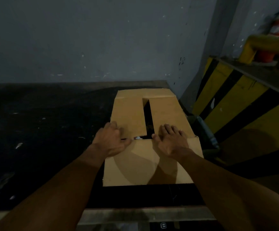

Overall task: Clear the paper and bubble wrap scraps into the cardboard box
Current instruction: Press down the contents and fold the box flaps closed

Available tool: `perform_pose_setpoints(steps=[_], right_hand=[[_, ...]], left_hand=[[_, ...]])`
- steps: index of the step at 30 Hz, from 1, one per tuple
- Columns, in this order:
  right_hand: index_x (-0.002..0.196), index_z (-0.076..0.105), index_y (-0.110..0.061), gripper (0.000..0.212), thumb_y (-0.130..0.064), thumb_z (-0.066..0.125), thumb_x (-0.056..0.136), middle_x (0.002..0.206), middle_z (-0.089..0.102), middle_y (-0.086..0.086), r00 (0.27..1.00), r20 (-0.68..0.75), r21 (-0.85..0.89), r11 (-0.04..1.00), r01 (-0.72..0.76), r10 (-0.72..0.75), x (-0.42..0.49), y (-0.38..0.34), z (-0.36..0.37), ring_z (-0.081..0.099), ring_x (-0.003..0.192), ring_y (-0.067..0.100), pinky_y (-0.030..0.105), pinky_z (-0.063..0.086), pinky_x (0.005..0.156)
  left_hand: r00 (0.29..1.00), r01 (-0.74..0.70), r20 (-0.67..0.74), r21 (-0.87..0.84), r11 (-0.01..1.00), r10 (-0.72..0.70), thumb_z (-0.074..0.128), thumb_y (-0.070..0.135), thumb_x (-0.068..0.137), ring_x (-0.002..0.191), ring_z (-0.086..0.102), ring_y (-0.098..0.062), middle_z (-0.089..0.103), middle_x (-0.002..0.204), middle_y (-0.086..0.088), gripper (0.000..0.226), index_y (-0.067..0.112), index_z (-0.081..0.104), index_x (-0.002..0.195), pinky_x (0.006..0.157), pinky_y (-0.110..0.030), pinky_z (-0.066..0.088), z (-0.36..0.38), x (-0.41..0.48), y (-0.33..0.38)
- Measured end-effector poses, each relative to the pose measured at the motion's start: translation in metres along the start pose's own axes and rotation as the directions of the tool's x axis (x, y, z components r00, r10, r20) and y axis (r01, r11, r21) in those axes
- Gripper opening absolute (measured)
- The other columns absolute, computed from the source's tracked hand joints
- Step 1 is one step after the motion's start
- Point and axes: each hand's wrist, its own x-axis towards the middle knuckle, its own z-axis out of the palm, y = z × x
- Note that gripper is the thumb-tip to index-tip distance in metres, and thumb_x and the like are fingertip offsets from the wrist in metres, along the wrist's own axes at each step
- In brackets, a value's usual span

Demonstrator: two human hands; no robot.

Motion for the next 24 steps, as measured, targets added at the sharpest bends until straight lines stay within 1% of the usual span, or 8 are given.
perform_pose_setpoints(steps=[3,6,8,10,12,16,19,24], right_hand=[[0.153,0.012,-0.022,0.073,-0.064,0.012,0.094,0.162,0.006,0.000,1.000,0.007,0.002,1.000,-0.004,0.004,-0.001,-0.001,-0.001,0.003,0.148,0.023,0.046,0.007,0.117],[0.152,0.013,-0.023,0.069,-0.062,0.014,0.095,0.162,0.006,-0.001,1.000,0.018,0.026,1.000,-0.011,0.011,-0.004,-0.002,-0.004,0.003,0.148,0.022,0.046,0.007,0.117],[0.152,0.014,-0.023,0.065,-0.058,0.015,0.097,0.162,0.007,-0.002,0.999,0.037,0.035,0.999,-0.018,0.016,-0.003,-0.003,-0.007,0.004,0.148,0.022,0.047,0.008,0.117],[0.149,0.022,-0.021,0.058,-0.051,0.017,0.100,0.160,0.013,-0.001,0.998,0.056,0.033,0.999,-0.022,0.021,-0.001,-0.006,-0.011,0.009,0.147,0.023,0.047,0.012,0.115],[0.144,0.030,-0.020,0.049,-0.042,0.019,0.101,0.157,0.020,0.000,0.996,0.084,0.038,0.999,-0.037,0.033,0.004,-0.007,-0.015,0.015,0.145,0.024,0.047,0.015,0.113],[0.142,0.033,-0.019,0.043,-0.033,0.027,0.102,0.157,0.020,0.000,0.993,0.112,0.073,0.996,-0.049,0.041,0.020,-0.004,-0.019,0.017,0.143,0.027,0.048,0.018,0.111],[0.146,0.029,-0.015,0.047,-0.025,0.034,0.100,0.158,0.018,0.003,0.994,0.103,0.063,0.997,-0.039,0.032,0.040,0.003,-0.020,0.017,0.143,0.029,0.046,0.020,0.110],[0.152,0.014,-0.013,0.058,-0.031,0.035,0.101,0.161,0.008,0.005,0.995,0.103,0.052,0.998,-0.018,0.013,0.089,0.021,-0.018,0.008,0.146,0.031,0.048,0.012,0.115]], left_hand=[[1.000,-0.013,-0.003,-0.224,0.975,0.013,0.028,0.062,0.094,0.110,0.048,-0.021,0.046,0.128,-0.006,0.067,0.007,0.065,0.108,0.098,-0.041,0.041,0.006,0.002,0.009],[0.998,-0.020,-0.063,-0.298,0.954,0.001,0.037,0.043,0.098,0.102,0.057,-0.021,0.056,0.128,-0.006,0.042,0.011,0.065,0.093,0.089,-0.029,0.042,0.015,0.011,0.006],[0.999,-0.024,-0.054,-0.323,0.946,0.007,0.039,0.034,0.099,0.108,0.057,-0.023,0.057,0.129,-0.008,0.036,0.009,0.063,0.108,0.090,-0.028,0.042,0.018,0.017,0.005],[0.998,-0.069,-0.020,-0.289,0.955,0.066,0.035,0.028,0.100,0.121,0.049,-0.028,0.050,0.137,-0.013,0.039,0.008,0.055,0.127,0.103,-0.034,0.039,0.017,0.025,0.008],[0.995,-0.091,0.028,-0.224,0.970,0.100,0.030,0.026,0.101,0.130,0.039,-0.030,0.042,0.143,-0.015,0.042,0.008,0.046,0.136,0.109,-0.041,0.032,0.013,0.033,0.012],[0.990,-0.087,0.082,-0.248,0.965,0.111,0.029,0.026,0.102,0.133,0.035,-0.029,0.039,0.144,-0.015,0.042,0.009,0.042,0.138,0.112,-0.044,0.027,0.010,0.050,0.013],[0.985,-0.087,0.125,-0.256,0.963,0.122,0.026,0.026,0.102,0.135,0.032,-0.029,0.036,0.146,-0.016,0.043,0.010,0.039,0.140,0.112,-0.044,0.026,0.010,0.069,0.010],[0.986,-0.028,0.152,-0.283,0.959,0.074,0.029,0.031,0.102,0.135,0.031,-0.029,0.034,0.147,-0.015,0.042,0.009,0.041,0.136,0.112,-0.047,0.025,0.012,0.114,-0.002]])
